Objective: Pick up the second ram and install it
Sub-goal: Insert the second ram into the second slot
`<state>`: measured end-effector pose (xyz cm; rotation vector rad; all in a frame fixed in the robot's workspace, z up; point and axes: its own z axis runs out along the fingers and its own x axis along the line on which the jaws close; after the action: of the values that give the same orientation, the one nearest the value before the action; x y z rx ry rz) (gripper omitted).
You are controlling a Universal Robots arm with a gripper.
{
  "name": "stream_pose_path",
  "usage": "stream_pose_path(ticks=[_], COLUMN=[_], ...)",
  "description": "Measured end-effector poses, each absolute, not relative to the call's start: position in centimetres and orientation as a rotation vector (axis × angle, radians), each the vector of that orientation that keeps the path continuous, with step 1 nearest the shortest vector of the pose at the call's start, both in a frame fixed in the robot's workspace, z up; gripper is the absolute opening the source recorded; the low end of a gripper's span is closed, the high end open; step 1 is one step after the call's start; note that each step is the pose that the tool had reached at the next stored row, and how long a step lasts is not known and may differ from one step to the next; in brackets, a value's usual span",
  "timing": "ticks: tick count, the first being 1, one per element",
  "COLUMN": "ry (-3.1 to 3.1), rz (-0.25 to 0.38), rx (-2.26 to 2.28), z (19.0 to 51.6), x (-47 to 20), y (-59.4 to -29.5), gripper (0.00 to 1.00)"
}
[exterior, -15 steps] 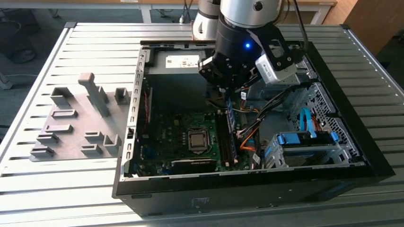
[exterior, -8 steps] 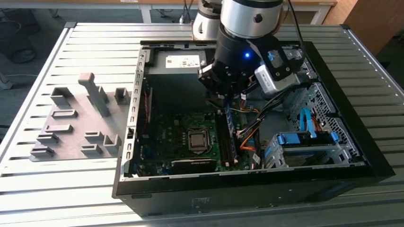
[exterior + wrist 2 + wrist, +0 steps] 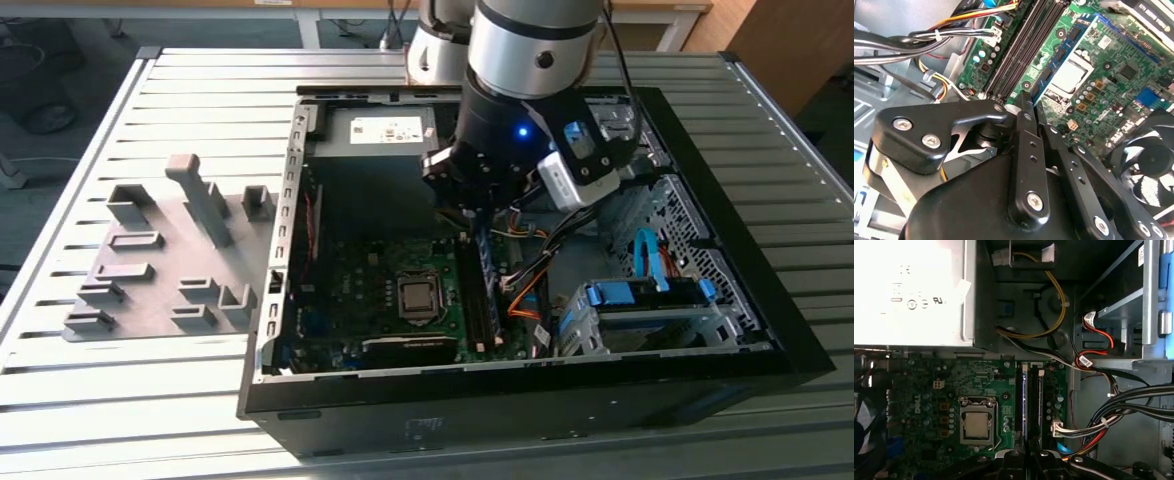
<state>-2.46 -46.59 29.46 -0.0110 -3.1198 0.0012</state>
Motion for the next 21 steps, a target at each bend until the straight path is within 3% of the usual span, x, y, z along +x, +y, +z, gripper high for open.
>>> stream_pose_path(ticks=[21], ry=[-3.116], rz=[0.001], rx=[0.034], z=[25.6], x=[-1.8], y=[-47.4], gripper=[0.14])
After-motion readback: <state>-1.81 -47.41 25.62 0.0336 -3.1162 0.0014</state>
